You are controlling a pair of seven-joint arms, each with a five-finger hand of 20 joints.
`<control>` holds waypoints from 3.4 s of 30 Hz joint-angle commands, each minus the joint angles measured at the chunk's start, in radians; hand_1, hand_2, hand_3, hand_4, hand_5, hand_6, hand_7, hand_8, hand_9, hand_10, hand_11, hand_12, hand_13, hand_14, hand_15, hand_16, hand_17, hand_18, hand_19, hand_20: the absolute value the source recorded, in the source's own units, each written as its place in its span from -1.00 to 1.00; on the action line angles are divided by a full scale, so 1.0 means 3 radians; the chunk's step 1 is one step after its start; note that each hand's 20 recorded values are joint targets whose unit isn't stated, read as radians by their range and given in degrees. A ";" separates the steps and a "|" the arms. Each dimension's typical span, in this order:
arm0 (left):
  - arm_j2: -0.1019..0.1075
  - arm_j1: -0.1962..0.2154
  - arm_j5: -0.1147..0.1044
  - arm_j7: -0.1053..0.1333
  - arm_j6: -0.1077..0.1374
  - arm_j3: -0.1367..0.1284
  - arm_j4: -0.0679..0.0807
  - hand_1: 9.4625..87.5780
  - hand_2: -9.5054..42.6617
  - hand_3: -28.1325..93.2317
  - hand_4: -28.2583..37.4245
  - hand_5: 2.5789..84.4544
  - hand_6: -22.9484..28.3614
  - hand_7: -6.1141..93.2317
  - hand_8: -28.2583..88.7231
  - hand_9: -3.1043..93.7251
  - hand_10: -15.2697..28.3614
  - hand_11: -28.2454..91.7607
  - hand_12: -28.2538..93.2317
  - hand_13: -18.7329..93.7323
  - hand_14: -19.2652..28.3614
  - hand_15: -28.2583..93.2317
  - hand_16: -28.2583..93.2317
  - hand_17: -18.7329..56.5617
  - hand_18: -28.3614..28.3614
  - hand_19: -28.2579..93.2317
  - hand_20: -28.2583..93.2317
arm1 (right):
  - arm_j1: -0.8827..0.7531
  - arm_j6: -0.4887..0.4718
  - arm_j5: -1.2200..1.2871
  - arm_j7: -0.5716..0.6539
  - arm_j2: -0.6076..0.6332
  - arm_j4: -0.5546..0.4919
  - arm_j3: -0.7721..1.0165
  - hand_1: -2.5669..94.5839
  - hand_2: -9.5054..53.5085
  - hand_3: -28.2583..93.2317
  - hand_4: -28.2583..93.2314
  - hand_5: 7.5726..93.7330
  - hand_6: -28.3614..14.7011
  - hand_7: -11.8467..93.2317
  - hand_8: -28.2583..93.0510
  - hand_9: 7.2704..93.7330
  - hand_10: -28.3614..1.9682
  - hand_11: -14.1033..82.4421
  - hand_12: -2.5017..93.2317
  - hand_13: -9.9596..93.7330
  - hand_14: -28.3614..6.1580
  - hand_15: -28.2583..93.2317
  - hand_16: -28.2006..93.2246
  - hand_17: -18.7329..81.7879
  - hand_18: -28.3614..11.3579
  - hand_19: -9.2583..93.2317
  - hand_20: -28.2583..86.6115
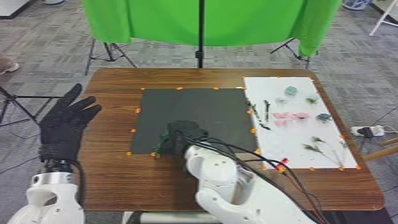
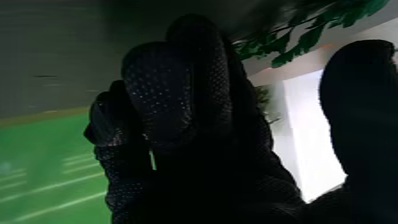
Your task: Arrange flowers
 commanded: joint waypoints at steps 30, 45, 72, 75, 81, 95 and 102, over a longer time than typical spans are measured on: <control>0.0228 0.0480 -0.0635 0.0945 0.0171 0.0064 0.0100 -0.82 -0.30 0.69 -1.00 -0.19 0.15 -0.69 -0.64 -0.19 0.56 -0.04 -0.29 -0.21 0.90 0.47 -0.65 -0.68 0.83 0.30 0.03 | -0.1322 0.1179 0.0417 0.0913 0.1679 -0.1390 0.1693 -0.35 -0.88 0.61 -0.93 0.16 0.09 -0.60 -0.71 0.52 -0.45 -0.10 -0.62 0.53 -0.29 0.45 -0.37 0.06 -0.98 0.90 -0.11; 0.0294 0.0403 -0.0616 0.0843 0.0147 0.0179 0.0120 -0.82 -0.28 0.69 -1.00 -0.18 0.17 -0.69 -0.64 -0.18 0.57 -0.05 -0.29 -0.22 0.90 0.48 -0.66 -0.68 0.81 0.27 0.06 | -0.2258 0.1199 0.0268 0.1689 0.1888 -0.1299 0.2829 -0.32 -0.90 0.62 -0.93 0.15 0.03 -0.60 -0.70 0.50 -0.48 -0.10 -0.61 0.52 -0.28 0.47 -0.37 0.06 -0.99 0.93 -0.17; 0.0187 0.0362 -0.0480 0.0721 0.0089 0.0100 0.0103 -0.78 -0.29 0.69 -1.00 -0.19 0.19 -0.69 -0.64 -0.19 0.58 -0.04 -0.28 -0.22 0.90 0.48 -0.66 -0.67 0.81 0.27 0.08 | -0.2030 0.1235 -0.0265 0.1732 0.2175 -0.0692 0.2224 0.22 -1.00 0.53 -1.00 0.81 0.28 -0.47 -0.49 0.89 0.13 -0.05 -0.51 0.81 0.18 0.37 -0.29 0.27 -0.70 1.00 -0.20; 0.0170 0.0378 -0.0472 0.0711 0.0093 0.0083 0.0095 -0.78 -0.29 0.69 -1.00 -0.19 0.19 -0.69 -0.64 -0.19 0.58 -0.03 -0.28 -0.22 0.90 0.48 -0.66 -0.67 0.81 0.27 0.08 | -0.1992 0.1412 -0.0356 0.1751 0.2224 -0.0755 0.2207 0.28 -1.00 0.49 -1.00 0.88 0.30 -0.47 -0.46 0.96 0.20 -0.03 -0.55 0.89 0.28 0.36 -0.26 0.35 -0.62 1.00 -0.14; 0.0165 0.0442 -0.0457 0.0704 0.0110 0.0019 0.0054 -0.78 -0.28 0.69 -1.00 -0.19 0.20 -0.69 -0.64 -0.19 0.59 -0.03 -0.29 -0.22 0.90 0.49 -0.66 -0.67 0.81 0.27 0.08 | -0.1792 0.1553 -0.0421 0.1570 0.2135 -0.1106 0.2180 0.27 -1.00 0.54 -1.00 0.93 0.26 -0.48 -0.42 1.00 0.18 0.00 -0.56 0.95 0.31 0.36 -0.23 0.40 -0.58 1.00 -0.05; 0.0212 0.0569 -0.0444 0.0673 0.0208 -0.0081 -0.0051 -0.77 -0.28 0.69 -1.00 -0.19 0.20 -0.69 -0.64 -0.19 0.58 -0.03 -0.29 -0.22 0.90 0.49 -0.66 -0.67 0.81 0.28 0.09 | 0.0162 0.0999 0.0119 0.0659 0.0877 -0.0820 0.0261 0.20 -1.00 0.66 -1.00 0.94 0.20 -0.48 -0.40 1.00 0.21 0.09 -0.57 0.97 0.31 0.39 -0.22 0.43 -0.65 1.00 0.07; 0.0208 0.0496 -0.0386 0.0575 0.0197 -0.0094 -0.0056 -0.76 -0.29 0.69 -1.00 -0.20 0.19 -0.69 -0.64 -0.20 0.59 -0.03 -0.29 -0.22 0.90 0.49 -0.66 -0.67 0.81 0.28 0.09 | 0.0383 0.0817 0.0133 0.0701 0.0485 -0.0396 -0.0139 0.20 -1.00 0.65 -1.00 0.95 0.21 -0.48 -0.39 1.00 0.22 0.12 -0.58 0.98 0.31 0.41 -0.22 0.44 -0.68 1.00 0.11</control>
